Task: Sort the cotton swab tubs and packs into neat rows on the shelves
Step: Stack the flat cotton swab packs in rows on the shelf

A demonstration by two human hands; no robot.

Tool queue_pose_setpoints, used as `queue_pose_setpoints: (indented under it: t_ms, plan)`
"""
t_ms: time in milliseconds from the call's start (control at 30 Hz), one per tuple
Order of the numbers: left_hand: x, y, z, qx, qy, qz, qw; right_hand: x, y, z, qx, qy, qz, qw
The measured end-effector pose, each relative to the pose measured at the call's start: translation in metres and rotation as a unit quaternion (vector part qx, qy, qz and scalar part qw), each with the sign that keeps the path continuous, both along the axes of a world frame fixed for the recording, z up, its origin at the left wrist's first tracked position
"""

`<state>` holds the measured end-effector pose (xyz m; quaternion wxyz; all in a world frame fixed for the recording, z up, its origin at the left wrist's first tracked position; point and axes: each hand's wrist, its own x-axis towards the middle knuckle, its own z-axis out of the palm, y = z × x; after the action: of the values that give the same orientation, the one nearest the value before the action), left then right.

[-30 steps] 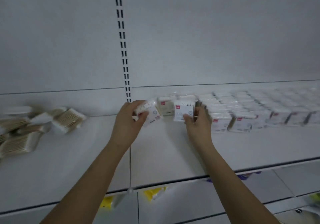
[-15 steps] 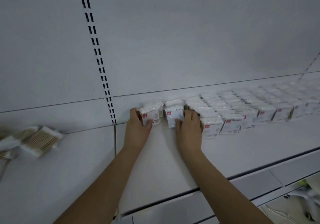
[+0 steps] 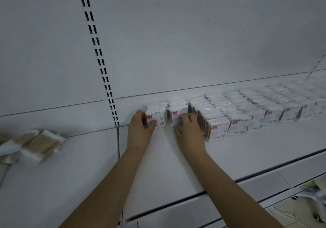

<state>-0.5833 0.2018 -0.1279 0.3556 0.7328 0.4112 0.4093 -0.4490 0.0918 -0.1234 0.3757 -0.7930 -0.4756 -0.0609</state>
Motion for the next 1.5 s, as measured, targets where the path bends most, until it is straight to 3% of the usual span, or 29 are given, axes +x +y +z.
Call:
queue_pose_setpoints:
  t_ms: [200,333,433,633,733,867,1033,1133,1233,1367,1500]
  plan:
    - [-0.001,-0.005,0.007,-0.028,0.006,-0.007,1.0,-0.007,-0.004,0.01,0.057,0.018,0.006,0.998]
    - [-0.021,-0.014,0.021,-0.075,0.046,-0.021,0.996,-0.027,-0.004,0.036,0.131,-0.034,0.032,0.99]
    - [-0.065,-0.031,0.03,-0.024,0.102,0.013,0.994,-0.061,0.01,0.059,0.162,-0.016,0.08,0.983]
    - [-0.199,-0.061,0.029,0.051,0.065,0.146,0.986,-0.163,0.052,0.072,0.174,0.046,0.207,0.962]
    - [-0.261,-0.063,0.026,0.064,0.074,0.245,0.965,-0.215,0.071,0.069,0.145,0.052,0.261,0.953]
    - [-0.322,-0.047,0.023,0.097,0.15,0.369,0.912,-0.273,0.096,0.059,0.084,0.011,0.313,0.946]
    - [-0.339,-0.017,0.02,0.035,0.355,0.364,0.86,-0.3,0.119,0.021,-0.046,-0.065,0.312,0.947]
    - [-0.337,-0.014,0.011,0.048,0.39,0.374,0.84,-0.296,0.126,0.004,-0.058,-0.053,0.313,0.947]
    - [-0.339,-0.009,0.006,0.1,0.351,0.372,0.854,-0.294,0.129,0.004,-0.043,-0.055,0.315,0.947]
    - [-0.337,-0.012,0.01,0.167,0.203,0.339,0.903,-0.293,0.125,0.004,-0.024,-0.065,0.322,0.944]
    - [-0.345,-0.018,0.018,0.103,0.077,0.294,0.947,-0.291,0.122,0.01,-0.009,-0.01,0.311,0.95]
